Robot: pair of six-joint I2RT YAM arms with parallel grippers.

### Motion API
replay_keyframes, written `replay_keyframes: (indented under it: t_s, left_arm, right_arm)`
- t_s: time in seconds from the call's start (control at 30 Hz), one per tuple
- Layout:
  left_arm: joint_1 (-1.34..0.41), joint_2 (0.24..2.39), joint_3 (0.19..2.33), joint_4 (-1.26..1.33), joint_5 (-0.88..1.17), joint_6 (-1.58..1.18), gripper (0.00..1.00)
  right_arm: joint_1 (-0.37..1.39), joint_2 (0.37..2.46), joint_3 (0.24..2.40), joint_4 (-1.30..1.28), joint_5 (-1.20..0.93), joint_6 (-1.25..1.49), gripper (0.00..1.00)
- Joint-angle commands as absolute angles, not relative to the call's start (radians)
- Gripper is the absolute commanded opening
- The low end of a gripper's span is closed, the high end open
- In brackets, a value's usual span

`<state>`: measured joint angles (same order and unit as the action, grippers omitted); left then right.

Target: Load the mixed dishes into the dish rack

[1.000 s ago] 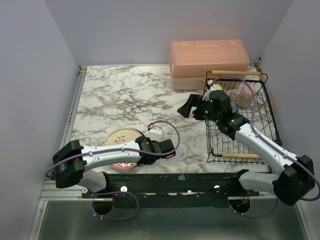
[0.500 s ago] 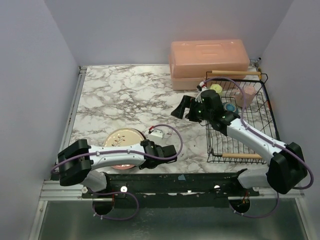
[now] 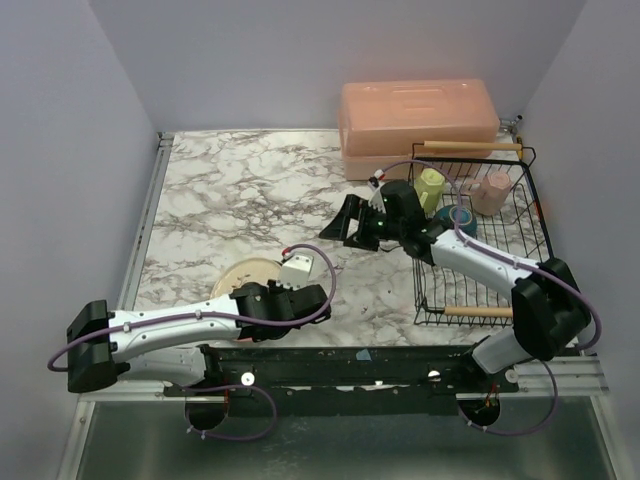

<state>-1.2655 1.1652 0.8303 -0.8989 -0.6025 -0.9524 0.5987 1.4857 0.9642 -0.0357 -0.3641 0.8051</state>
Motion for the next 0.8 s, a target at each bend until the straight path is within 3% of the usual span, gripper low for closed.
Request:
replay_keyframes:
  t_s: [0.0, 0.47, 0.77]
  left_arm:
    - [-1.27, 1.083, 0.823, -0.821, -0.571, -0.892, 0.0]
    - [-1.271, 0.964, 0.785, -0.788, -0.576, -0.836, 0.0]
    - [-1.27, 0.955, 0.785, -0.78, -0.581, -0.815, 0.0]
  right_arm:
    - [0.664, 1.546, 0.998, 0.075, -0.456, 0.882, 1.0]
    - [0.831, 1.719, 0.926, 0.379, -0.564, 1.161, 0.98]
    - [0.896, 1.786, 0.908, 0.491, -0.587, 1.272, 0.82]
